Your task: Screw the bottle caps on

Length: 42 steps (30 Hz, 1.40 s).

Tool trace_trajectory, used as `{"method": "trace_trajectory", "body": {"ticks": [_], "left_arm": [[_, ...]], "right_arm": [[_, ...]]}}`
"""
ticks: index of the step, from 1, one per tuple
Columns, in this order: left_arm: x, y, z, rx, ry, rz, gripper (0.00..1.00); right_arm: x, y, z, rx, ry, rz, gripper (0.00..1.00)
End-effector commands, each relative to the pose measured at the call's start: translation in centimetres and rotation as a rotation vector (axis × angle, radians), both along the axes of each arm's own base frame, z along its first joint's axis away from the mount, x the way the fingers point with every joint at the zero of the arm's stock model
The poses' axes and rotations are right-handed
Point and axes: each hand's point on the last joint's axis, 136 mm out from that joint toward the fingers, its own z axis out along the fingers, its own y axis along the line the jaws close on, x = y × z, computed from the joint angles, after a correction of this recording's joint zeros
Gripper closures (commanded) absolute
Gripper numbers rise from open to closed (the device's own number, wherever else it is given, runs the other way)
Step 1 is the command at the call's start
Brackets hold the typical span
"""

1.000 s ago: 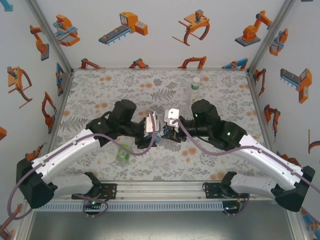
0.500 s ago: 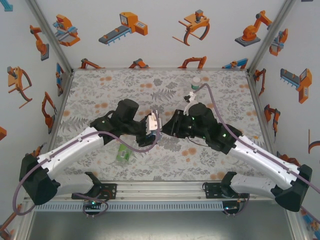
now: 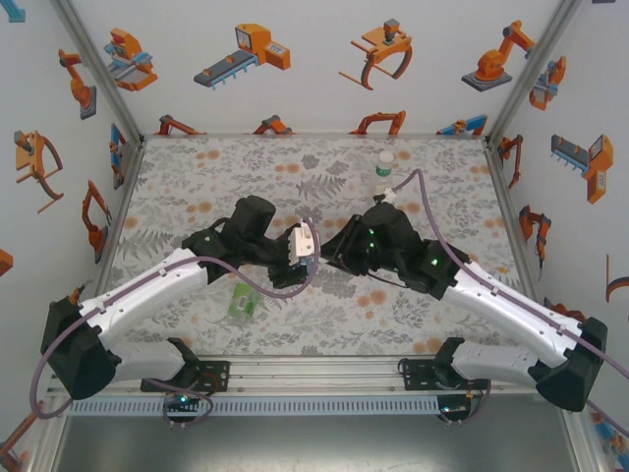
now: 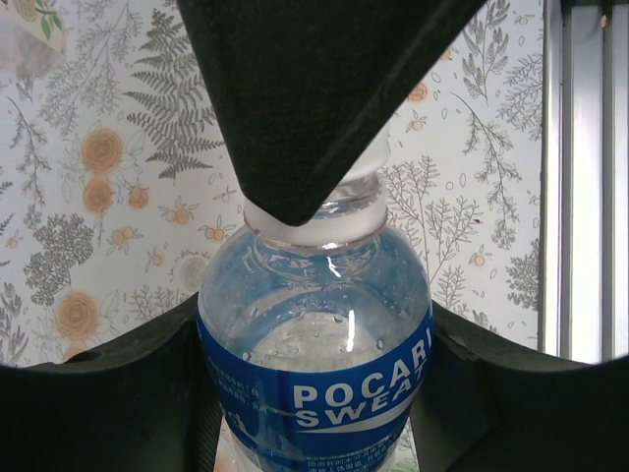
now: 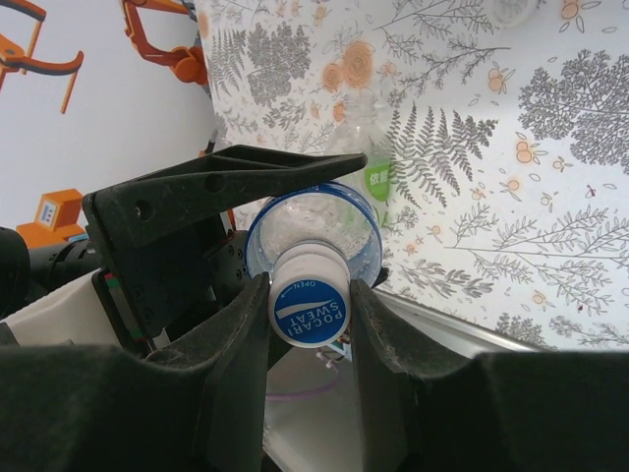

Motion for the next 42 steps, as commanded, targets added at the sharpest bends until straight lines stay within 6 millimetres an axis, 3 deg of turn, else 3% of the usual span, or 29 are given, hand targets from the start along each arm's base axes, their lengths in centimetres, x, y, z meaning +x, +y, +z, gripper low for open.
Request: {"method": "trace_trajectory", "body": {"ticks": [1,16,20,26,30,33,42], "left_arm": [[-1.2,-1.8,4.2,-0.16,-0.052,-0.1,1.0],[-1.2,-1.7,3.5,-0.133,-0.036,-0.099,1.0],[-1.3,-1.6,3.2,-0.123,-0.029,-0.1,1.0],[-1.6,-1.4,3.2,-0.114,-0.026,-0.105,1.0],[-1.8,-1.3,3.5,-0.113,-0.026,-0.116,1.0],[-2.0,-1.2,3.6,-0.109,-0.02,-0.126,1.0],[-2.9,-0.6,4.1,-0.12,-0.022,-0.145,1.0]], "right_arm": [[0.4,-0.2,-0.1,-0.077,-0.033,0.021,0.67],[0.9,0.3,2.3,-0.102,-0.138,0.091,0.44],[1.2,0.2,4.5,-0.132,-0.252,0.143,0.36],[1.2,-0.9,7.6,-0.258,-0.491,0.246,0.33],[-0.1,-0.5,9.7,-0.341,-0.73,0.44,0.36],[-2.2,0.6,10.8,-0.372,-0.912,0.656,0.38],[-8.6,1.7,9.6,-0.389,-1.312,1.194,0.46]]}}
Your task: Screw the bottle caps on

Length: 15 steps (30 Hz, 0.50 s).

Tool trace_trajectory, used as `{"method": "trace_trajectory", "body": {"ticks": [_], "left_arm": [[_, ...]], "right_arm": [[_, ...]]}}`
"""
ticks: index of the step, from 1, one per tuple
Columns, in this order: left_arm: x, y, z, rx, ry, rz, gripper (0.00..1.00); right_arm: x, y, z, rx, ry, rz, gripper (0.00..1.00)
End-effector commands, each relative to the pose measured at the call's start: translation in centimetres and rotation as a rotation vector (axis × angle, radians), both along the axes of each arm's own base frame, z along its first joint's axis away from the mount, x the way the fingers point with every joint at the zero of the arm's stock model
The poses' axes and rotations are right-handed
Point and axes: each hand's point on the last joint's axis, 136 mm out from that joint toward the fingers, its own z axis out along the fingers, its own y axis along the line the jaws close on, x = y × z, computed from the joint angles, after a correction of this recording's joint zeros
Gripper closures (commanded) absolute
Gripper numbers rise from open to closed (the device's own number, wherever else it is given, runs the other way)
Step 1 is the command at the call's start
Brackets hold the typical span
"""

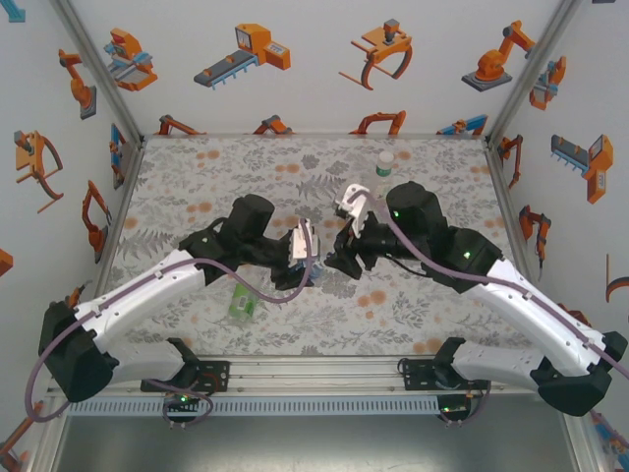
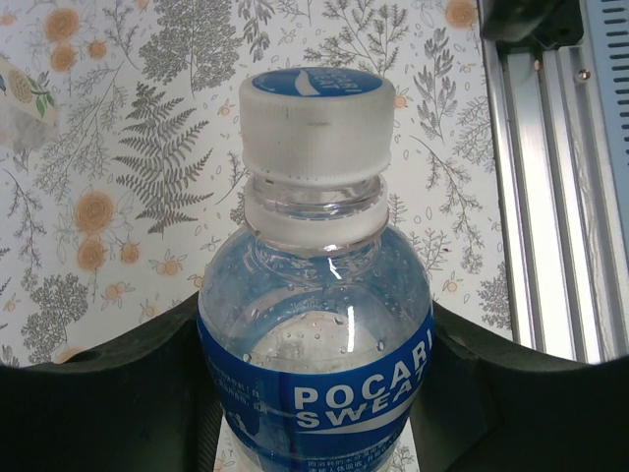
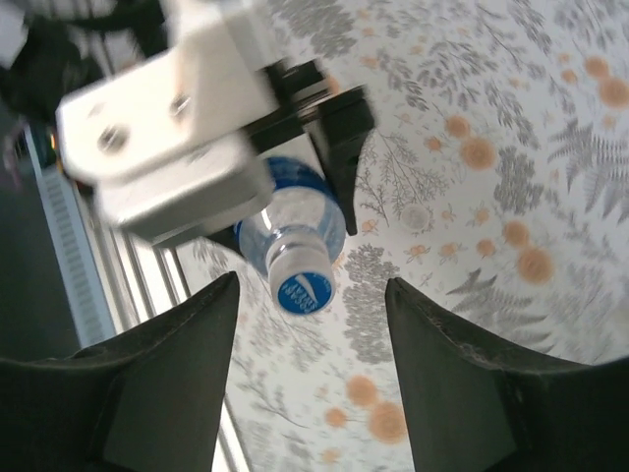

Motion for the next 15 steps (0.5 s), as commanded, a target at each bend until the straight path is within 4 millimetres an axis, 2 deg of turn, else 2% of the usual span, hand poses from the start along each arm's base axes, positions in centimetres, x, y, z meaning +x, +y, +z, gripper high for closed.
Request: {"method": "trace_trajectory", "body": {"ticks": [1,6,15], "left_arm": [[-1.1,0.2,2.2,-0.05,-0.034,-0.051,1.0],[-1.6,0.3,2.6,-0.066,-0.032,-0.068,1.0],[-1.9,0.4,2.8,-0.074,-0.03,-0.076,1.0]], "right_arm": [[-3.6,0.1,0.8,-0.023,-0.222,0.307,0.47],[-3.4,0.5,0.6,-0.006,-0.288,0.326,0.5],[-3.2,1.2,-0.7,-0.018,-0.27,0.335,0.53]]}}
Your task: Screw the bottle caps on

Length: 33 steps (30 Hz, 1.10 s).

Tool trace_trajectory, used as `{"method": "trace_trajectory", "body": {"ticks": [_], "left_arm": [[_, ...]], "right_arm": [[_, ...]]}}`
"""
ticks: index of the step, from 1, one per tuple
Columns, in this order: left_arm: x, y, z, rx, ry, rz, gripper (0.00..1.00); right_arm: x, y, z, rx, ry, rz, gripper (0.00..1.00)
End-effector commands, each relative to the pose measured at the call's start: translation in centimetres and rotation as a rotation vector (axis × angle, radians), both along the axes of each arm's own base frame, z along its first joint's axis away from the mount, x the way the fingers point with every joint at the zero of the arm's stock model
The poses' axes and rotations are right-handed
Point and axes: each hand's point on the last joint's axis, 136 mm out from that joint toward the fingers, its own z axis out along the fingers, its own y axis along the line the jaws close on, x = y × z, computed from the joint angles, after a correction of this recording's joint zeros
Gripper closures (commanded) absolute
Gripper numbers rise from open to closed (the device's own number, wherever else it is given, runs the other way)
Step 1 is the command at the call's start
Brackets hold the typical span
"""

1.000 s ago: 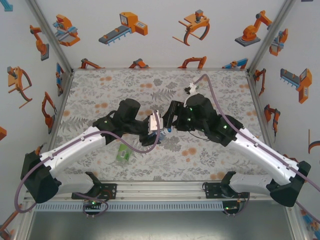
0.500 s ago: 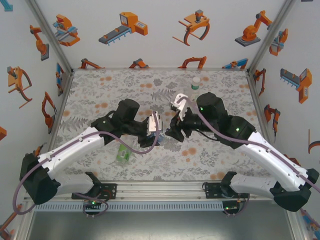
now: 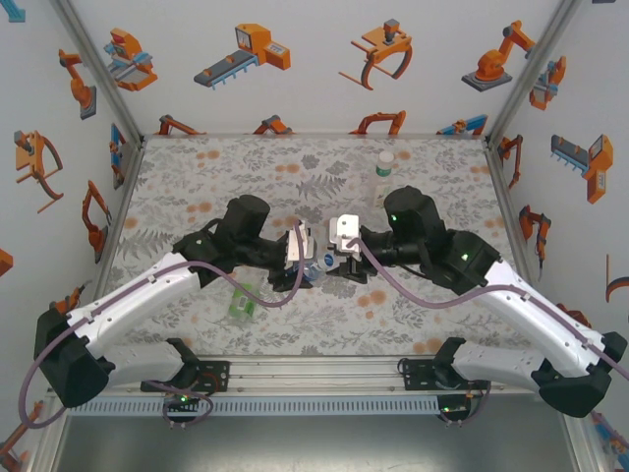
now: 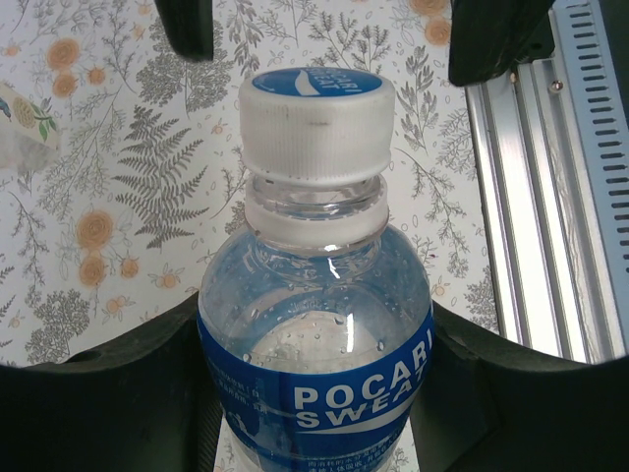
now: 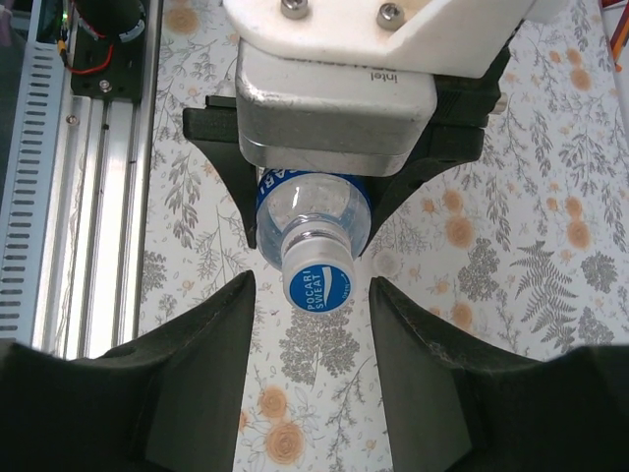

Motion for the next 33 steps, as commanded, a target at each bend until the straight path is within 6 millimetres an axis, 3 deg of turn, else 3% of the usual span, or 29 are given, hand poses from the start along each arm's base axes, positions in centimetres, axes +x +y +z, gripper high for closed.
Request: {"method": "trace_trajectory", "body": {"ticks": [1,9,16,18,21,26,30,33], "left_arm": [[-1.0,0.1,1.8,-0.044,-0.026,-0.045,1.0],[-1.3,0.2,1.9,-0.05,-0.018,-0.055,1.0],[-1.1,0.1,2.3,-0.057,-0.021,-0.045,1.0],[-0.8,-0.1,2.2,-0.063,-0.025,-0.034,1.0],[-0.3,-0.4,2.4,-0.072,-0.033,-0.018,1.0],[1.2,-1.3,2.3,-0.092,-0.058,0.024,1.0],[2.9,-2.0,2.4,-0.111,-0.094,0.08,1.0],[3.8,-2.5,2.6,-0.116,-0.113,0.105,1.0]], "right_arm": [[-0.3,0.6,0.0,0.019,-0.029,0.039,0.53],[0.0,1.0,-0.1,0.037,-0.01,0.017,0.57],[0.5,1.4,-0.3,0.063,0.104,-0.052,0.78],[0.9,1.4,-0.8,0.069,0.204,-0.111,0.83],[3.0,1.4,-1.7,0.111,0.422,-0.324,1.0],[7.8,-0.6,-4.8,0.262,0.907,-0.89,1.0],[8.3,-1.2,-7.3,0.393,1.279,-1.122,1.0],[8.5,-1.4,-8.0,0.43,1.389,-1.197,1.0]]}}
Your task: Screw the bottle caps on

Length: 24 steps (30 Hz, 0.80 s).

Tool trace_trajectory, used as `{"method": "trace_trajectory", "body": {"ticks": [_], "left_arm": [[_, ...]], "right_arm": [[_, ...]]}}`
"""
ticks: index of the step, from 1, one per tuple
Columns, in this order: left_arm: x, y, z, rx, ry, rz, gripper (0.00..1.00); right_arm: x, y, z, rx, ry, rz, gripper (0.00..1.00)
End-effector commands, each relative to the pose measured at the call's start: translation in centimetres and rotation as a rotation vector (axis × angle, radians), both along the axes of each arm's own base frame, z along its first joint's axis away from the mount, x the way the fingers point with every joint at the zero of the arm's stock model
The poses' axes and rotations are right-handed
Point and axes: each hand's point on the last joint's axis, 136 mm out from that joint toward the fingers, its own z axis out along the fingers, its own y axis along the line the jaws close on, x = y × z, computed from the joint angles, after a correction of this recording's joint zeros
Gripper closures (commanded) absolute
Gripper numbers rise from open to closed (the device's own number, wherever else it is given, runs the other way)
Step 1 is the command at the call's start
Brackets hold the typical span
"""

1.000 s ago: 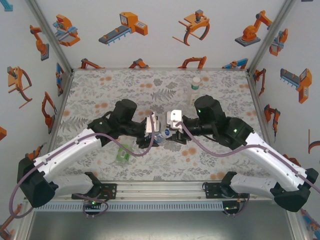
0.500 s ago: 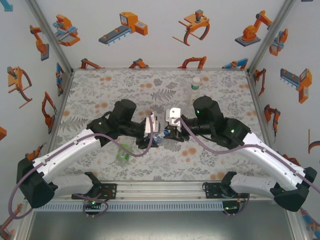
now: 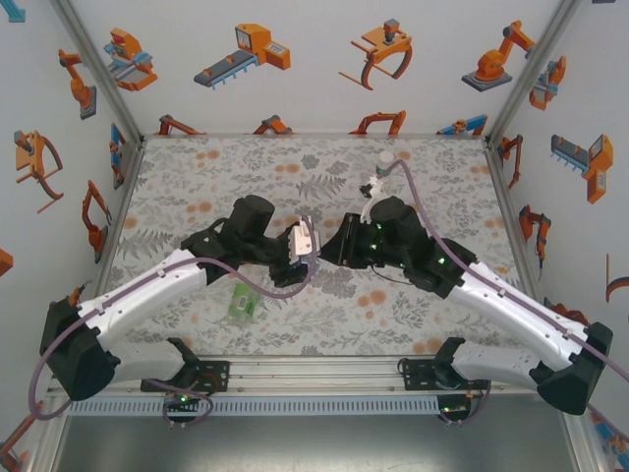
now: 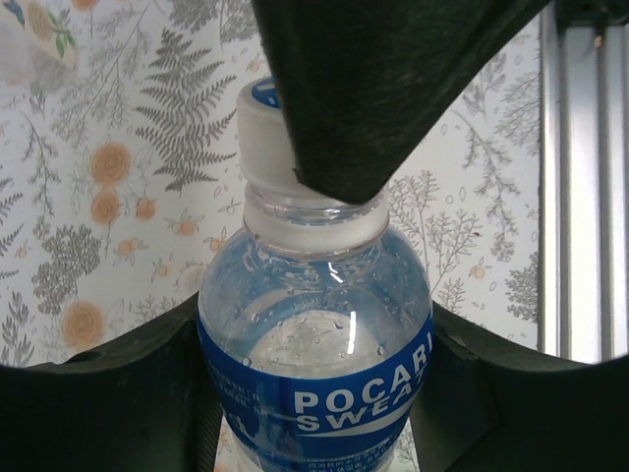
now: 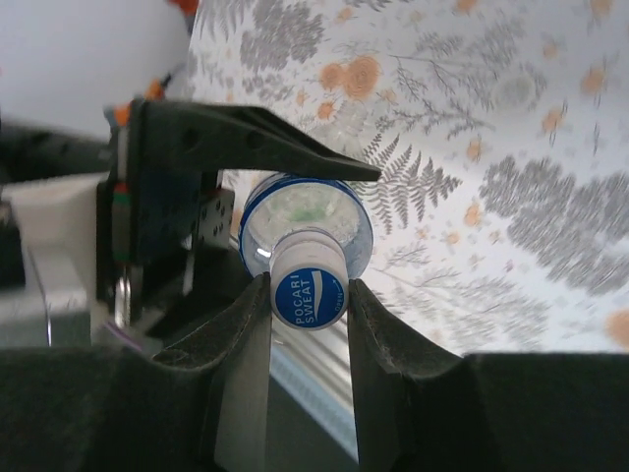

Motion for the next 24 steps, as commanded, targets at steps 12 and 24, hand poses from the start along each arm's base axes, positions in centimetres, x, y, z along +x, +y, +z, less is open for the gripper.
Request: {"method": "trace_trajectory", "body": {"ticks": [12,24], "left_arm": [[0.1,-2.0,4.3,-0.135,-0.106,-0.07,1.0],[-2.5,-0.8,3.9,-0.124,-0.042,-0.144,1.0]], "right_arm": [[1.4,-0.2,2.1,-0.007,-0.005,-0.093,0.59],[-0.8,-1.2,9.2,-0.223,-0.616,0.304,0.36]]}}
